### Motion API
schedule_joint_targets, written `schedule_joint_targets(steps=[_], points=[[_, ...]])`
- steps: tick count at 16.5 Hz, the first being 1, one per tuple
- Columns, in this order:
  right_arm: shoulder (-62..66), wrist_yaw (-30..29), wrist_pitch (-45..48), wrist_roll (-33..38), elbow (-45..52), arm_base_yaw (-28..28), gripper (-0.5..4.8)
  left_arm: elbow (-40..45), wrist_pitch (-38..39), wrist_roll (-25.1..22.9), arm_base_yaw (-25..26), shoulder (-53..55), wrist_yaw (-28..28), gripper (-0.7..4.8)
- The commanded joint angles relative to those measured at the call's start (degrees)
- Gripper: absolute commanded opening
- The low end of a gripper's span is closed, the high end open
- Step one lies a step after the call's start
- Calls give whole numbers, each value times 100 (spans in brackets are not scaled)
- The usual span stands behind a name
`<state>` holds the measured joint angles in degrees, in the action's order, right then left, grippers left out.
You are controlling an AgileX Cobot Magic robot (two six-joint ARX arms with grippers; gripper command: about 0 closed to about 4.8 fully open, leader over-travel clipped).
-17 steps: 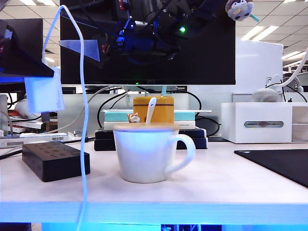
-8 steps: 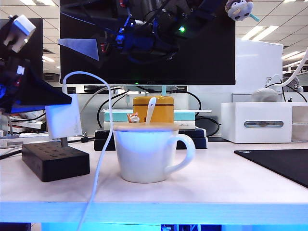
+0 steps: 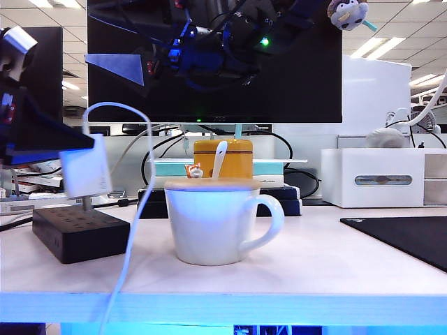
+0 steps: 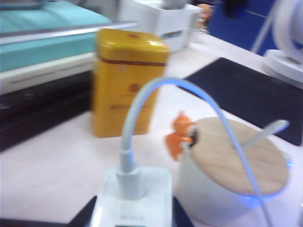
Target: Plug the white charger into the left socket.
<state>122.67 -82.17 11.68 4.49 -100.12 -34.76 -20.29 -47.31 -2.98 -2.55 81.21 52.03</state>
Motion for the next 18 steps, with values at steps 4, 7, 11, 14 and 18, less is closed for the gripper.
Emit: schedule_joint_targets(steps=[4, 7, 11, 14, 18], points=[[-55, -42, 61, 26, -26, -17, 479, -35, 212, -424, -186, -26, -328, 179], [-55, -42, 61, 28, -26, -17, 479, -44, 319, -603, -188, 195, -374, 179], [-55, -42, 59, 28, -26, -17, 479, -55, 46, -518, -192, 568, -302, 179], [-55, -39, 59, 28, -26, -17, 479, -74, -540, -61, -192, 566, -334, 179], [-55, -42, 59, 33, -26, -17, 479, -79, -393, -74, -275, 568, -424, 179]])
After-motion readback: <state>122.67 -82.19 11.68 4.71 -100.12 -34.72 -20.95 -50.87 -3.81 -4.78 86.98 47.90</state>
